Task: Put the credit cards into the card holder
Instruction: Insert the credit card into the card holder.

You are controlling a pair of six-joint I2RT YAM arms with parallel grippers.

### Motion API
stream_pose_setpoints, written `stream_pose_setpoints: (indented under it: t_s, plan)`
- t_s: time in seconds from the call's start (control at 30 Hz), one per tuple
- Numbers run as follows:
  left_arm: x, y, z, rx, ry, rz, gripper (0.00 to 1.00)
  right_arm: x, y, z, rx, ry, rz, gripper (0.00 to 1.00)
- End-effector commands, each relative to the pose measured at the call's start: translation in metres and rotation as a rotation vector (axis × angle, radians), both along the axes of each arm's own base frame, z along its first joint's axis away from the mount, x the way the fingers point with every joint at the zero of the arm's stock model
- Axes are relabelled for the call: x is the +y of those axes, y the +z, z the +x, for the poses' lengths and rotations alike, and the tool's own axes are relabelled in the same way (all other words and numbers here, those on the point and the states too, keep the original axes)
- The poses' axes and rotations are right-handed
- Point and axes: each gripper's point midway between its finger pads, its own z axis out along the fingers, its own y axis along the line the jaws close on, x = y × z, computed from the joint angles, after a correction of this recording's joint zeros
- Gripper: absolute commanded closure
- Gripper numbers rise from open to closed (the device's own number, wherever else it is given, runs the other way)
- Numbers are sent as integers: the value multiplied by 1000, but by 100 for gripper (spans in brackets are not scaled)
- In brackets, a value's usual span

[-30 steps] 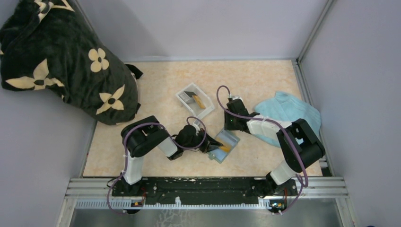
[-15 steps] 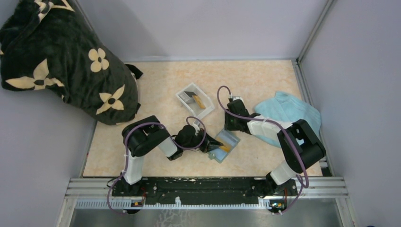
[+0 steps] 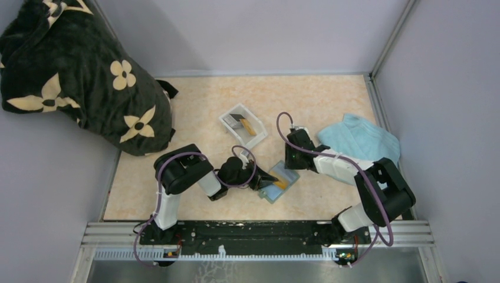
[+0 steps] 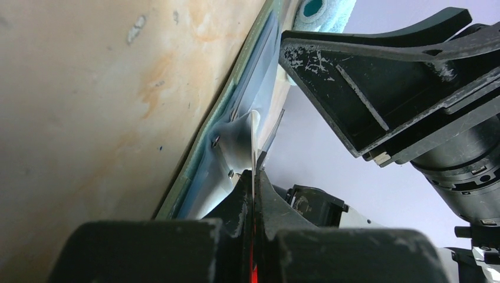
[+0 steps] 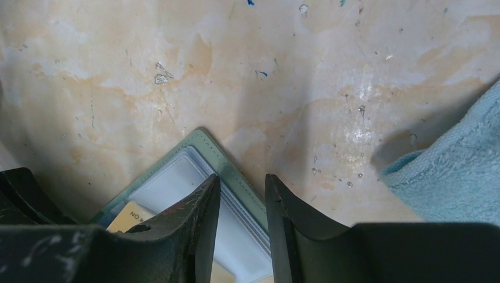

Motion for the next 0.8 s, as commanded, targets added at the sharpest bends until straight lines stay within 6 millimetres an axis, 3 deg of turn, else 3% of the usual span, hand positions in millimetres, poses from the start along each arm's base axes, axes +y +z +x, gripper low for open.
stream_pose_setpoints:
  t_s: [0.0, 0.5, 0.77]
  plan:
    - [24, -79, -35, 263, -41, 235, 100, -13, -8, -23, 71, -12, -38, 65]
    - [33, -89, -46, 257, -133, 344, 100, -7, 20, -21, 12, 2, 27, 65]
    - [35, -89, -48, 253, -152, 374, 100, 1, 13, -29, 46, 44, 60, 64]
